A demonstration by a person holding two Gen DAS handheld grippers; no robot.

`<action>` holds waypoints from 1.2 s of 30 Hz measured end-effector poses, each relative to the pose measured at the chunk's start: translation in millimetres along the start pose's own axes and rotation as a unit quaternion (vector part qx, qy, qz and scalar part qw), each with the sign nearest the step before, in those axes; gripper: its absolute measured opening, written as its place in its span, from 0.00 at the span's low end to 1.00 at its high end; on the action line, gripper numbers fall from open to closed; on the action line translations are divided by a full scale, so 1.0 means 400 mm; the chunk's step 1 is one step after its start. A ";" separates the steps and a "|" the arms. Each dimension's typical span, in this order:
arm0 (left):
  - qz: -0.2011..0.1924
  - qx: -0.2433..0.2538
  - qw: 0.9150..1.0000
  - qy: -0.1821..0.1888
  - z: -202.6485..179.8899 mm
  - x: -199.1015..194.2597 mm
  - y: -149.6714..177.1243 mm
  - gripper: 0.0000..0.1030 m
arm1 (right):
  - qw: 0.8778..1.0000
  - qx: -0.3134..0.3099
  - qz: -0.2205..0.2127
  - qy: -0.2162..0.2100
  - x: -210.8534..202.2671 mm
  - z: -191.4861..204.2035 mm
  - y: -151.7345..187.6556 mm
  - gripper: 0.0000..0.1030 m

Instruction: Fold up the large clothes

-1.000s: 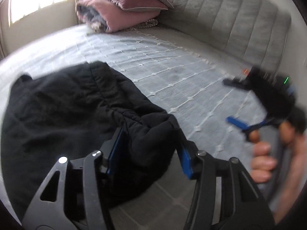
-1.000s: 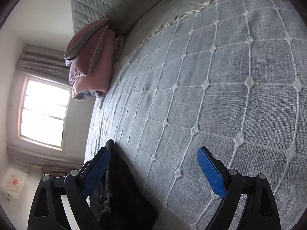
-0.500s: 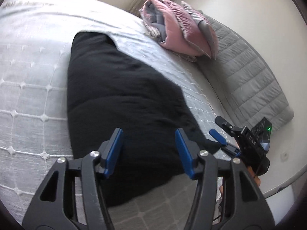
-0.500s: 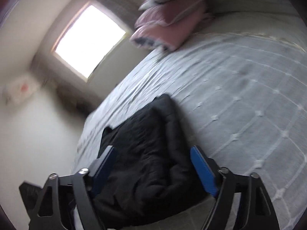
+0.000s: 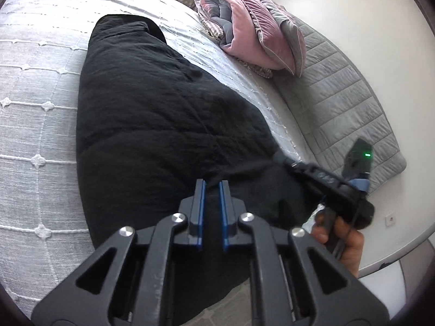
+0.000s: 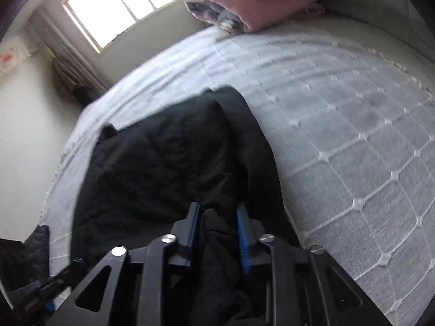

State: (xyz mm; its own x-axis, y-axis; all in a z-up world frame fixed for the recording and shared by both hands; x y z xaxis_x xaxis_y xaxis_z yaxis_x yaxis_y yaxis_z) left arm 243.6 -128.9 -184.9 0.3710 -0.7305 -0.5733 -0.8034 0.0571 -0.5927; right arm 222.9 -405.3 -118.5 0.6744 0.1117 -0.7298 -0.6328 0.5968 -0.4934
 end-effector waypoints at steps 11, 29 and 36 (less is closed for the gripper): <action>0.023 0.062 0.995 -0.079 -0.050 0.067 0.017 0.05 | 0.999 0.035 -0.002 -0.019 0.040 -0.067 -0.011 0.16; 0.029 0.064 0.992 -0.102 -0.034 0.068 0.021 0.02 | 0.995 0.078 -0.066 0.016 -0.066 -0.089 0.020 0.54; 0.028 0.076 0.989 -0.123 -0.040 0.072 0.024 0.02 | 0.993 0.096 -0.069 0.021 -0.173 -0.135 0.108 0.60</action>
State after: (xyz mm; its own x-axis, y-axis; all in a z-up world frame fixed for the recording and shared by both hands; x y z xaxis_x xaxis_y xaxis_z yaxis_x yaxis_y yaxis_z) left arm 239.1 -160.3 -197.9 0.4456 -0.5366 -0.7166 -0.7530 0.2083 -0.6242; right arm 128.3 -430.3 -114.9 0.7311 -0.0127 -0.6821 -0.4482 0.7449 -0.4942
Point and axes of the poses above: each gripper's, at about its wrist camera, not at the fingertips, and x roughly the way its jaws point, z to its left, y to its underside, the point moved 5 cm from there along x, roughly the way its jaws point, and after that the axes turned 11 degrees about x, right-handed, at the moved point
